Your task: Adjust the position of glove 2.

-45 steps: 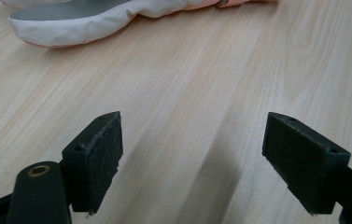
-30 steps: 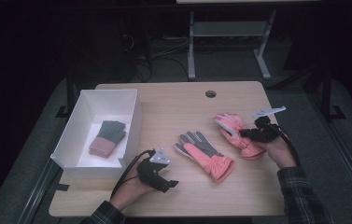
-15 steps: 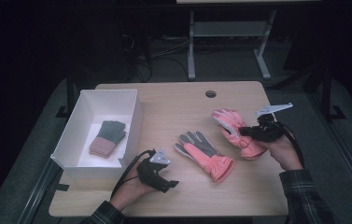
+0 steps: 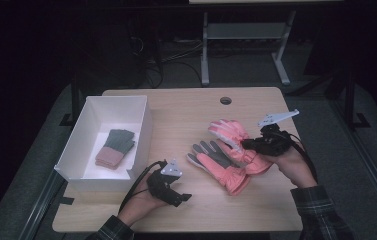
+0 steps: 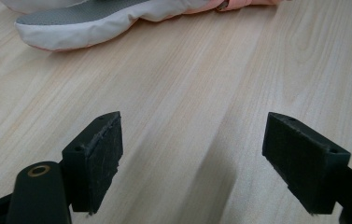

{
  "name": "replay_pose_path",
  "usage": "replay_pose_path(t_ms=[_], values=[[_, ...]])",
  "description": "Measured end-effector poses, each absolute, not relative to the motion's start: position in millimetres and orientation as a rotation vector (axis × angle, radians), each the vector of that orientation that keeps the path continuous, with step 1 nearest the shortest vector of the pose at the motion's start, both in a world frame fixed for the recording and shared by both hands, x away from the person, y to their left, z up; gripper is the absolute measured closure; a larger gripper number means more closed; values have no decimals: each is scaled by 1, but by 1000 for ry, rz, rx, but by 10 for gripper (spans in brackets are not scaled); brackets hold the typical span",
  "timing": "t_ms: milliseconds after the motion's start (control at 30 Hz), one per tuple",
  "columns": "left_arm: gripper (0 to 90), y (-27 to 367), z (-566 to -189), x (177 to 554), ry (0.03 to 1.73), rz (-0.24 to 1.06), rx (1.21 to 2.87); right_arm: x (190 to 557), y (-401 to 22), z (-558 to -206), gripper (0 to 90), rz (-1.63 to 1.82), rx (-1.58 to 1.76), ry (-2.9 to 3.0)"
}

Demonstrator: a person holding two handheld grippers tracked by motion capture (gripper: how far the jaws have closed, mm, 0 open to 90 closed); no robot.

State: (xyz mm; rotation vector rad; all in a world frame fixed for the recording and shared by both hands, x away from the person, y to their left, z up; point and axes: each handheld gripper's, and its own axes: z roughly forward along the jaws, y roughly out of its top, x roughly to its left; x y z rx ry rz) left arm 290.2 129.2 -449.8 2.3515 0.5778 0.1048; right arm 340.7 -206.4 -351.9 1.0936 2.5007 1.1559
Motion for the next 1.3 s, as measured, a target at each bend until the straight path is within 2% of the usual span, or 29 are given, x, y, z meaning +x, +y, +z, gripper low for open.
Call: replay_pose_path(t_ms=[500,1100,1233,1267,1300], values=[[199,130,-450,290,583,101,2352,342,-157,-360,886,1083,1094,2569],[199,129,-450,291,562,95,2382,352,-130,-400,874,924,1109,2679],[200,129,-451,291,558,93,2385,352,-129,-403,859,909,1104,2679],[202,128,-451,290,564,87,2377,353,-133,-403,791,944,1110,2677],[203,128,-451,290,554,89,2384,353,-135,-402,767,959,1106,2671]])
